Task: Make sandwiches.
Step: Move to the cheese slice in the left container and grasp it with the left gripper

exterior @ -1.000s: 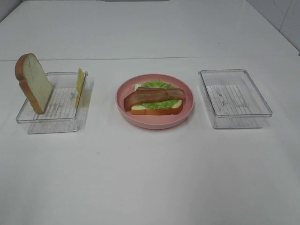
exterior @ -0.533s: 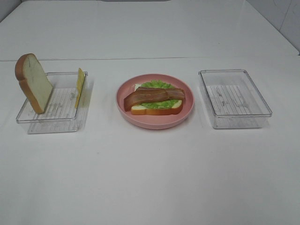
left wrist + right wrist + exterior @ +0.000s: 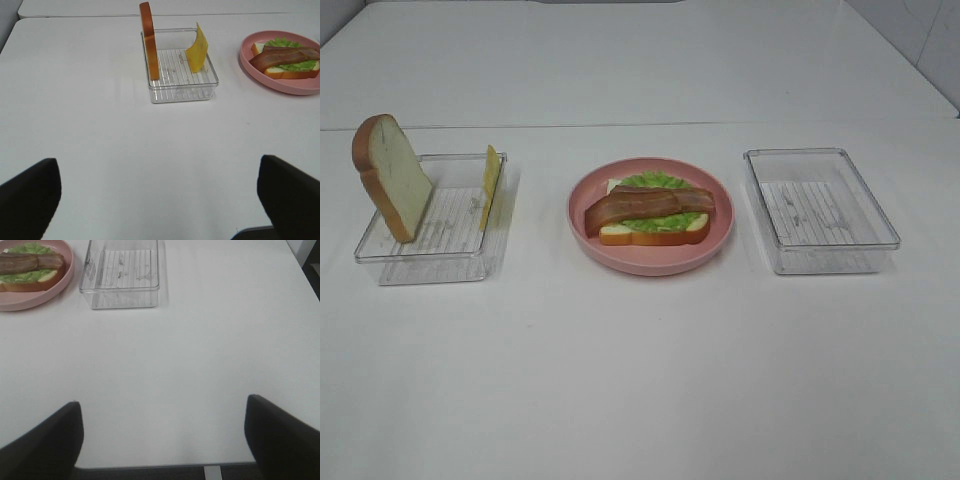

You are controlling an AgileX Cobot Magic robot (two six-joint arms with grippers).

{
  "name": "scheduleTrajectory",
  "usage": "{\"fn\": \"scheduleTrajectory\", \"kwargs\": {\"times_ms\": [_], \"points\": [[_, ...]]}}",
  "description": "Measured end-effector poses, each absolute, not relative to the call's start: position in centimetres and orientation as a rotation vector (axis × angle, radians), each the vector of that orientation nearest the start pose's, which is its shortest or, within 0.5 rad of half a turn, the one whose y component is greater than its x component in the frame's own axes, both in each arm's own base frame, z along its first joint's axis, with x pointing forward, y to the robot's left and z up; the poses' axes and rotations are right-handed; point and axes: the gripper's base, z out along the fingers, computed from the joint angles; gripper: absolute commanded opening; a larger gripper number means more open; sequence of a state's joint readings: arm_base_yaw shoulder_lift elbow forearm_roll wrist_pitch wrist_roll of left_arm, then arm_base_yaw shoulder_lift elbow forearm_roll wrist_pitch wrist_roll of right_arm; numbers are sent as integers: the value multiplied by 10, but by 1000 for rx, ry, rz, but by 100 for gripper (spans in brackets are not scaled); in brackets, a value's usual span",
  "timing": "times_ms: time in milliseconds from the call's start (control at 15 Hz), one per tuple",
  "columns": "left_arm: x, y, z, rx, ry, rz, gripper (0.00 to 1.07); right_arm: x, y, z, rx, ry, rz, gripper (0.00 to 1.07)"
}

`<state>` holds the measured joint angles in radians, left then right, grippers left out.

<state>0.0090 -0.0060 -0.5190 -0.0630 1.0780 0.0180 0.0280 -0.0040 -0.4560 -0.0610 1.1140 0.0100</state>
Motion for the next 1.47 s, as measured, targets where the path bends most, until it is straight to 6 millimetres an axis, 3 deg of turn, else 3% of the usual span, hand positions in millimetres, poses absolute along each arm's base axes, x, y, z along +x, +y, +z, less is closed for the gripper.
{"fn": "scheduleTrajectory", "kwargs": {"times_ms": [1067,1333,1467], "points": [[-6,-5,281,13,2058,-59,100,-3,-5,261,-16,2133,-51,85],[42,-5,341,-22,2342,-82,100,-3,-5,261,-16,2133,-51,85],[122,-4,383,-41,2471,-88,100,-3,-5,261,-16,2133,-51,85]]}}
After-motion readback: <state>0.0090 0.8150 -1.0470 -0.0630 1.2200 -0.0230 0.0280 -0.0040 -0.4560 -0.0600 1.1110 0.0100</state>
